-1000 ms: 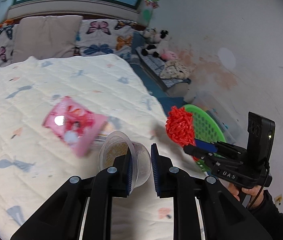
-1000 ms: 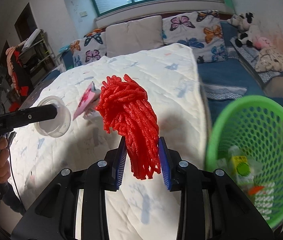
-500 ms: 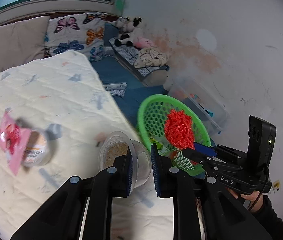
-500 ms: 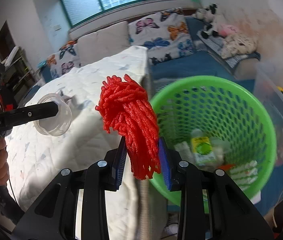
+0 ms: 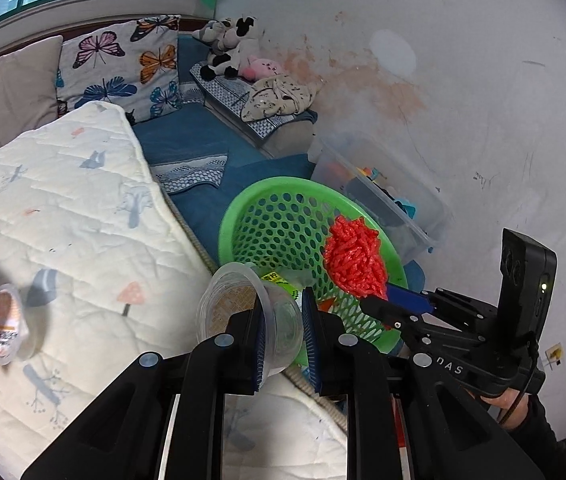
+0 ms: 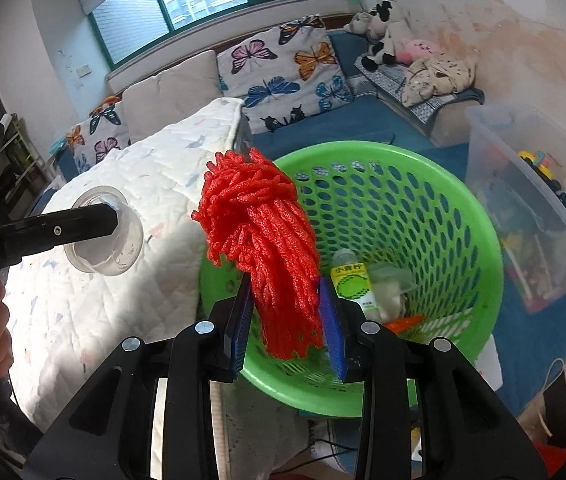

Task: Collect trash
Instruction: 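Carry the cup with the left gripper while the right gripper carries the red net to the basket, then release the cup into the basket with the left gripper while the right gripper drops the red net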

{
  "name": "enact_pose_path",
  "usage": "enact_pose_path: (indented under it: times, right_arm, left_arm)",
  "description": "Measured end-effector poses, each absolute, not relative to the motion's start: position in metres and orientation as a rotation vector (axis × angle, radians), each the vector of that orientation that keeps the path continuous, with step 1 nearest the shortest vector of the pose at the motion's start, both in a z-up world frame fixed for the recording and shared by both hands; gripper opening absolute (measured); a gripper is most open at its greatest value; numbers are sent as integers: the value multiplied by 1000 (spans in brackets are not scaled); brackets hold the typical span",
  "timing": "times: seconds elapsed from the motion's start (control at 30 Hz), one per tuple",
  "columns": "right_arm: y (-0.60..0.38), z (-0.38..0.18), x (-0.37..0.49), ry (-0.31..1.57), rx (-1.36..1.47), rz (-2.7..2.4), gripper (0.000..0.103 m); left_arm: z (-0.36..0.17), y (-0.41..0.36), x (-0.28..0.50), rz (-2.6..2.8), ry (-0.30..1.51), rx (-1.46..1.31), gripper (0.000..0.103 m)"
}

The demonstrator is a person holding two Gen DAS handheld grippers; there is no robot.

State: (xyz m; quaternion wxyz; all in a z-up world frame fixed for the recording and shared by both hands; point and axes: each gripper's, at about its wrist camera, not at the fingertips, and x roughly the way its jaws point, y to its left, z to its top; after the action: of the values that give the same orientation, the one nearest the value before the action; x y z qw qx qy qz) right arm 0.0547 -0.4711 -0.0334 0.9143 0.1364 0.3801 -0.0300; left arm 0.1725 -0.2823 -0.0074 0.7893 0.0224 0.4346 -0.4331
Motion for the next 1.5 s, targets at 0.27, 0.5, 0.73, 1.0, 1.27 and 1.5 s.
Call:
enact_pose_path:
  times: [0.27, 0.5, 0.73, 1.0, 1.27, 1.5]
  right_arm:
    - [-487, -41, 53, 792, 300, -88, 37]
    - [-495, -46, 51, 799, 315, -107, 46]
    - [-505, -48, 48, 802, 339, -128, 54]
    - [-511, -45, 38, 785, 362, -134, 62]
    - [-509, -46, 34, 785, 366, -136, 63]
    - [-505, -44, 30, 779, 367, -131, 63]
  left_arm:
    - [-15, -309, 174, -935, 958, 73, 17]
    - [-21, -331, 178, -936, 972, 91, 17]
    - [-30, -349, 178, -937, 990, 107, 17]
    - [-42, -364, 179, -930, 1019, 114, 17]
    - [-55, -370, 178, -928, 1065, 118, 20]
    - [-49, -363, 175, -909, 1025, 119, 55]
